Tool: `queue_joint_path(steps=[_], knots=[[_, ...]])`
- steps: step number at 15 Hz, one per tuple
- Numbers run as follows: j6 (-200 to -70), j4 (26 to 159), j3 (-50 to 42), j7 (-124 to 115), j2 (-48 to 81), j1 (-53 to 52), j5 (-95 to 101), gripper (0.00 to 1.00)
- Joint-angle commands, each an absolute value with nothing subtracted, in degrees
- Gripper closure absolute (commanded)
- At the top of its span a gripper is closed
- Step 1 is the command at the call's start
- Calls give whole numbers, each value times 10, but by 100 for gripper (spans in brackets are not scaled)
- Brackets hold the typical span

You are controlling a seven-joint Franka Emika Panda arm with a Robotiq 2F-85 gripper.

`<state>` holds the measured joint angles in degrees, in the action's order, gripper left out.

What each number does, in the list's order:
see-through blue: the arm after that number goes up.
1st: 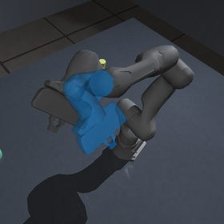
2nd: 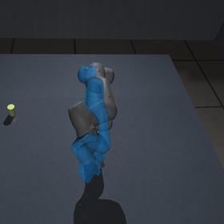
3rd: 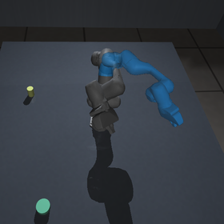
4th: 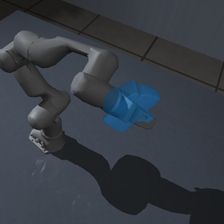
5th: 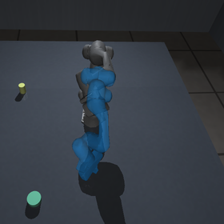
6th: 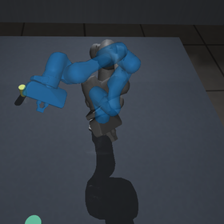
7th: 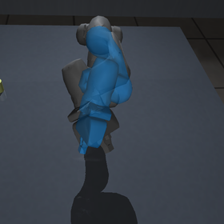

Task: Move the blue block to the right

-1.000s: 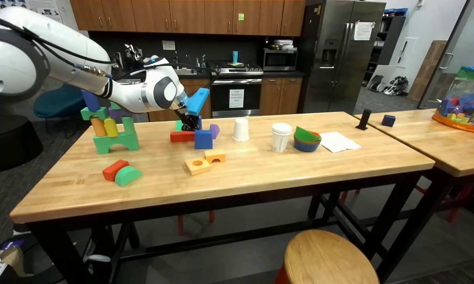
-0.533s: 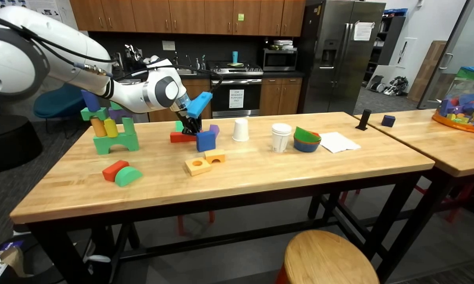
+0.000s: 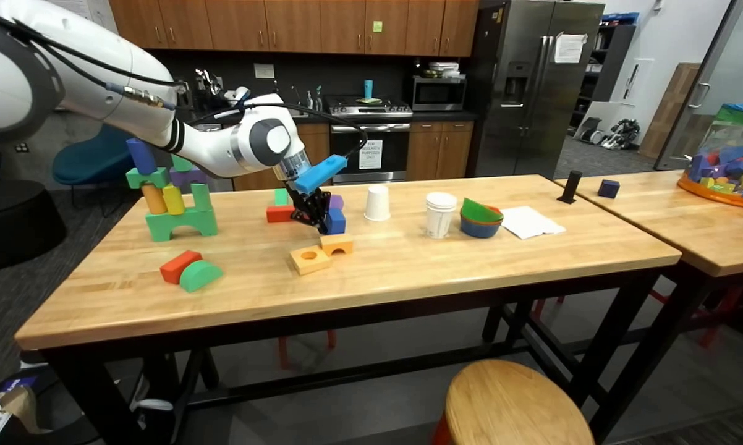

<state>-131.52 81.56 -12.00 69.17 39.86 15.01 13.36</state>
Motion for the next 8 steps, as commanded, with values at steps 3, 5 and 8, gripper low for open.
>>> queue_joint_path(steps=[3, 5, 8], knots=[[-1374, 869, -96, 687, 348, 153, 153, 100], [-1403, 873, -76, 702, 339, 153, 143, 100], [-1429, 882, -55, 718, 329, 147, 142, 100]])
